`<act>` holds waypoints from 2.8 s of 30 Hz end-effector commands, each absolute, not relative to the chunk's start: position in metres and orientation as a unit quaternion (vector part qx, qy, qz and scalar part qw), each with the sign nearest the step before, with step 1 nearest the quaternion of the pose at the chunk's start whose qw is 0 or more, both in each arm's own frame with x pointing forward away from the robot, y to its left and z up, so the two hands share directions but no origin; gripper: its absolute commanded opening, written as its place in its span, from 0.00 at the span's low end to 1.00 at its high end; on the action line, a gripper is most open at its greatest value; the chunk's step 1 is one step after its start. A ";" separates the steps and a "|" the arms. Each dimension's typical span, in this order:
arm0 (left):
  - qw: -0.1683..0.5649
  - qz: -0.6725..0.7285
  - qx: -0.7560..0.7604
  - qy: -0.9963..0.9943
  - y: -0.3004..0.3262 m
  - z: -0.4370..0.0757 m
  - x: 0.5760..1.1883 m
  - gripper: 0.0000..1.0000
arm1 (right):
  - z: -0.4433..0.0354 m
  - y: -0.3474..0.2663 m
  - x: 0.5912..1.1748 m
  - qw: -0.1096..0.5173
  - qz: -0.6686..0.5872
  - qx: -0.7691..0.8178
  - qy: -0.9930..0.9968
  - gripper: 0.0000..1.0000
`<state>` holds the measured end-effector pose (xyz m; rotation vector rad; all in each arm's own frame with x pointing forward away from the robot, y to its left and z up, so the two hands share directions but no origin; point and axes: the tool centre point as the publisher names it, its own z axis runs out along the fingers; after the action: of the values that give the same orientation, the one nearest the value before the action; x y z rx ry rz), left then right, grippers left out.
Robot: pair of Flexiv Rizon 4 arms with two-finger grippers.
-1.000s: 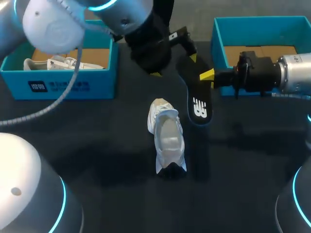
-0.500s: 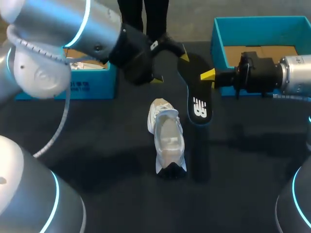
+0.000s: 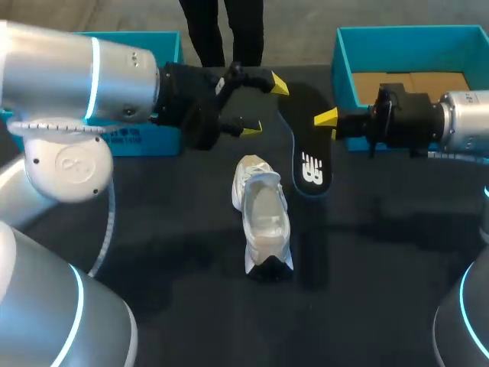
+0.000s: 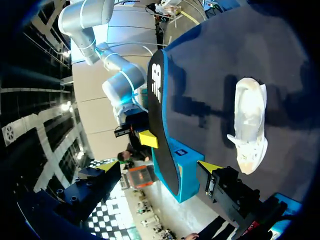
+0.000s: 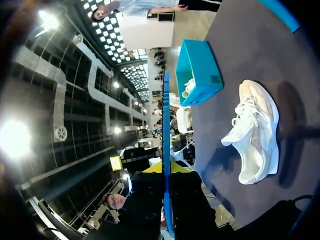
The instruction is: Take the shoe out of the shoebox, open the shoe tongue, remove and reinsert the insole, then place the shoe into the shoebox
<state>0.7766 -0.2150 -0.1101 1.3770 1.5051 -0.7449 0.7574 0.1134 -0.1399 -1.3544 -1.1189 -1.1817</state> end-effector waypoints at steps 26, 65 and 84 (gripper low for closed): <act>0.542 -0.394 0.486 0.561 -0.241 -0.140 0.780 0.63 | -0.137 0.141 0.754 0.506 -0.488 -0.543 -0.460 0.00; 0.481 -0.450 0.445 0.607 -0.244 -0.143 0.779 0.00 | -0.138 0.139 0.743 0.500 -0.490 -0.549 -0.457 1.00; 0.349 -0.547 0.375 0.662 -0.233 -0.137 0.755 0.00 | -0.154 0.095 0.730 0.300 -0.561 -0.495 -0.592 1.00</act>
<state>0.7569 -0.2359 -0.1414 0.9628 1.7070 -1.4281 0.7367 0.0993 -0.1570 -1.3562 -1.4631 -1.4215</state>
